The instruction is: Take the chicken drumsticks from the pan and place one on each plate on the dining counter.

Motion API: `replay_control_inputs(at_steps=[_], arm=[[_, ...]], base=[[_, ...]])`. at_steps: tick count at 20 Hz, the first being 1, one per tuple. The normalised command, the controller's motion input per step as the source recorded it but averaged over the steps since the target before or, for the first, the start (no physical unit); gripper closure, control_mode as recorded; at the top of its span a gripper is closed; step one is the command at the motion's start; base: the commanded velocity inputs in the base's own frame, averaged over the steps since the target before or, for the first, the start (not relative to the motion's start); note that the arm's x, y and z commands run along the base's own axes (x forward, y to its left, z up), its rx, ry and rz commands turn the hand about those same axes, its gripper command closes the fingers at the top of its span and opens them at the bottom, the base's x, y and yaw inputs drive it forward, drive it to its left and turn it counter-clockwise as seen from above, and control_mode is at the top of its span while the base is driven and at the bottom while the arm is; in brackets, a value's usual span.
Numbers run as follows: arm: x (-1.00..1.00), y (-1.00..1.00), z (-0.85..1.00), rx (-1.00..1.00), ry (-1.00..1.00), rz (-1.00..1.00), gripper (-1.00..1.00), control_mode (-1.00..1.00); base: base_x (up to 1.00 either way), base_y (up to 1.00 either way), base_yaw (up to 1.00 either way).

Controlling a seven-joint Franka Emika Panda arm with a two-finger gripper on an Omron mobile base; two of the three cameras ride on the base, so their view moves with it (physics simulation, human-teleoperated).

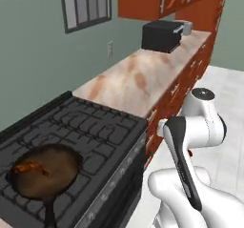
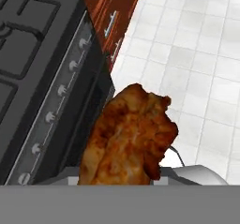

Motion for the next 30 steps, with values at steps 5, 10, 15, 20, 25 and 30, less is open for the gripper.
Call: replay_control_inputs(at_steps=[5,10,15,20,25,30], arm=[[0.00,0.00,0.00,0.00,0.00,0.00,1.00,1.00],[0.00,0.00,0.00,0.00,0.00,0.00,1.00,1.00],[0.00,0.00,0.00,0.00,0.00,0.00,1.00,1.00],[0.00,0.00,0.00,0.00,0.00,0.00,1.00,1.00],[0.00,0.00,0.00,0.00,0.00,0.00,1.00,1.00],[0.00,0.00,0.00,0.00,0.00,0.00,1.00,1.00]], base=[[0.20,-0.40,-0.85],[0.51,-0.49,-0.71],[0.62,-0.43,-0.69],[1.00,-0.05,-0.55],[1.00,0.02,-0.48],[1.00,0.14,-0.47]])
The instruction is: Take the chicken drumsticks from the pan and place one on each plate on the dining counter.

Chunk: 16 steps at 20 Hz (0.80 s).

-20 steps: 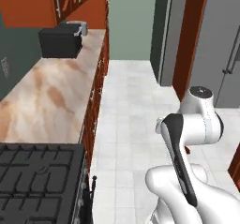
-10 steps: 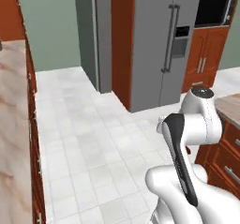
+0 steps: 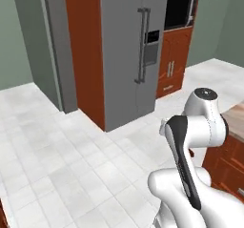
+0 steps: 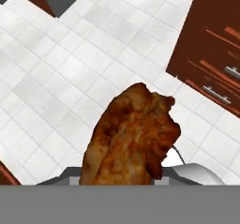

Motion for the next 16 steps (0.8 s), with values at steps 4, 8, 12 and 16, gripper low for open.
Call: replay_control_inputs(at_steps=[4,8,12,16], arm=[[0.00,0.00,0.00,0.00,0.00,0.00,1.00,1.00],[0.00,0.00,0.00,0.00,0.00,0.00,1.00,1.00],[0.00,0.00,0.00,0.00,0.00,0.00,1.00,1.00],[0.00,0.00,0.00,0.00,0.00,0.00,1.00,1.00]], base=[[1.00,0.11,-0.58],[1.00,0.12,-0.61],[0.97,0.12,-0.67],[0.83,0.15,-0.72]])
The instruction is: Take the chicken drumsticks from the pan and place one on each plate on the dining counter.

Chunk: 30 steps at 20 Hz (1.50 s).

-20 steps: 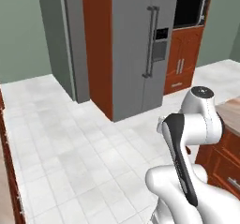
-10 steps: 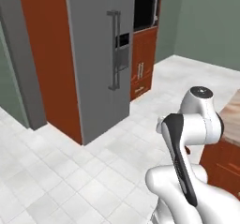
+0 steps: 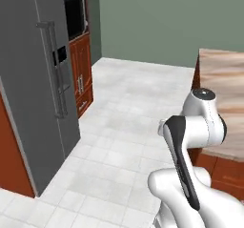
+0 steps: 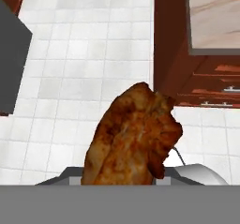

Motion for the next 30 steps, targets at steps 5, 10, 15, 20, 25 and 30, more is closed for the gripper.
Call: replay_control_inputs(at_steps=[5,10,15,20,25,30], arm=[[0.00,0.00,0.00,0.00,0.00,0.00,1.00,1.00],[0.00,0.00,0.00,0.00,0.00,0.00,1.00,1.00],[0.00,0.00,0.00,0.00,0.00,0.00,1.00,1.00],[0.00,0.00,0.00,0.00,0.00,0.00,1.00,1.00],[0.00,0.00,0.00,0.00,0.00,0.00,1.00,1.00],[0.00,0.00,0.00,0.00,0.00,0.00,1.00,1.00]], base=[[0.83,0.16,-0.71],[1.00,0.44,-0.59],[1.00,0.85,-0.48],[1.00,1.00,-0.42],[0.96,1.00,-0.35],[1.00,1.00,-0.37]])
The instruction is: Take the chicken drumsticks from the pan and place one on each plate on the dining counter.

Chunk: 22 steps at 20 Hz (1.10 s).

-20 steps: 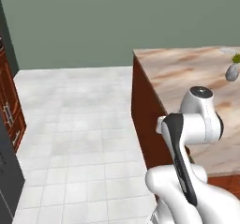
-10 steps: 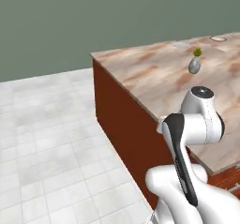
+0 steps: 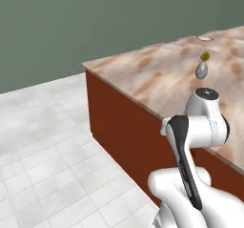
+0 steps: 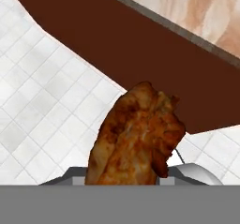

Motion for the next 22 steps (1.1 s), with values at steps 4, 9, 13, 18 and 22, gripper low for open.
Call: replay_control_inputs(at_steps=[4,9,13,18,22], arm=[[0.00,0.00,0.00,0.00,0.00,0.00,1.00,1.00],[0.00,0.00,0.00,0.00,0.00,0.00,1.00,1.00],[0.00,0.00,0.00,0.00,0.00,0.00,1.00,1.00],[0.00,0.00,0.00,0.00,0.00,0.00,1.00,1.00],[0.00,0.00,0.00,0.00,0.00,0.00,1.00,1.00]], base=[[0.98,1.00,-0.37],[0.81,1.00,-0.34],[0.65,1.00,-0.33],[0.41,1.00,-0.30],[0.17,1.00,-0.26]])
